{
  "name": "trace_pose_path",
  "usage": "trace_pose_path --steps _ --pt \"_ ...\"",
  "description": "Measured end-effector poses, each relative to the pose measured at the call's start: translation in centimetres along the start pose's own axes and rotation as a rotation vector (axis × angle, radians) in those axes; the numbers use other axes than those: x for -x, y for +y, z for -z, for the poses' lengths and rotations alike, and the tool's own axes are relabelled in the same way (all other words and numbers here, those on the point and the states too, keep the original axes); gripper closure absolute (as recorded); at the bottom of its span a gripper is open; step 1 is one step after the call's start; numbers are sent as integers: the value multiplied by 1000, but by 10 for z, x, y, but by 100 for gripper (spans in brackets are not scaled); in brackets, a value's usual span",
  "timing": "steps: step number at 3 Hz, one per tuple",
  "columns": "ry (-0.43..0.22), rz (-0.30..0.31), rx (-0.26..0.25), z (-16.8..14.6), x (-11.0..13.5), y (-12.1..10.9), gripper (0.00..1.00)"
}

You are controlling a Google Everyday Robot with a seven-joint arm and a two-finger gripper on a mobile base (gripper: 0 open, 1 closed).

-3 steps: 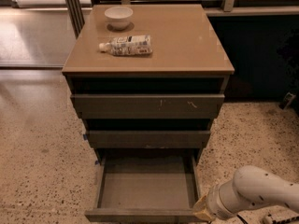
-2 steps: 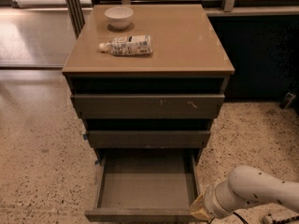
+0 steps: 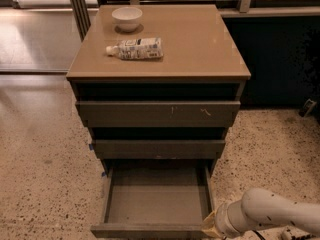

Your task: Close bottom drawer

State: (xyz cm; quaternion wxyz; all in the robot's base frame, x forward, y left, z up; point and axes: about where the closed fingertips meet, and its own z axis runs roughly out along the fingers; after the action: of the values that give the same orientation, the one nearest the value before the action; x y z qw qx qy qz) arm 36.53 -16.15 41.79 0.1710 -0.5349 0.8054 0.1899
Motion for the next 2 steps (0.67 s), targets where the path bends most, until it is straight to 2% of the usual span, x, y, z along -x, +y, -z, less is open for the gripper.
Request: trace_pose_path --steps 1,2 --pt "0 0 0 0 0 0 100" --pt "10 -17 -14 -3 -10 -4 100"
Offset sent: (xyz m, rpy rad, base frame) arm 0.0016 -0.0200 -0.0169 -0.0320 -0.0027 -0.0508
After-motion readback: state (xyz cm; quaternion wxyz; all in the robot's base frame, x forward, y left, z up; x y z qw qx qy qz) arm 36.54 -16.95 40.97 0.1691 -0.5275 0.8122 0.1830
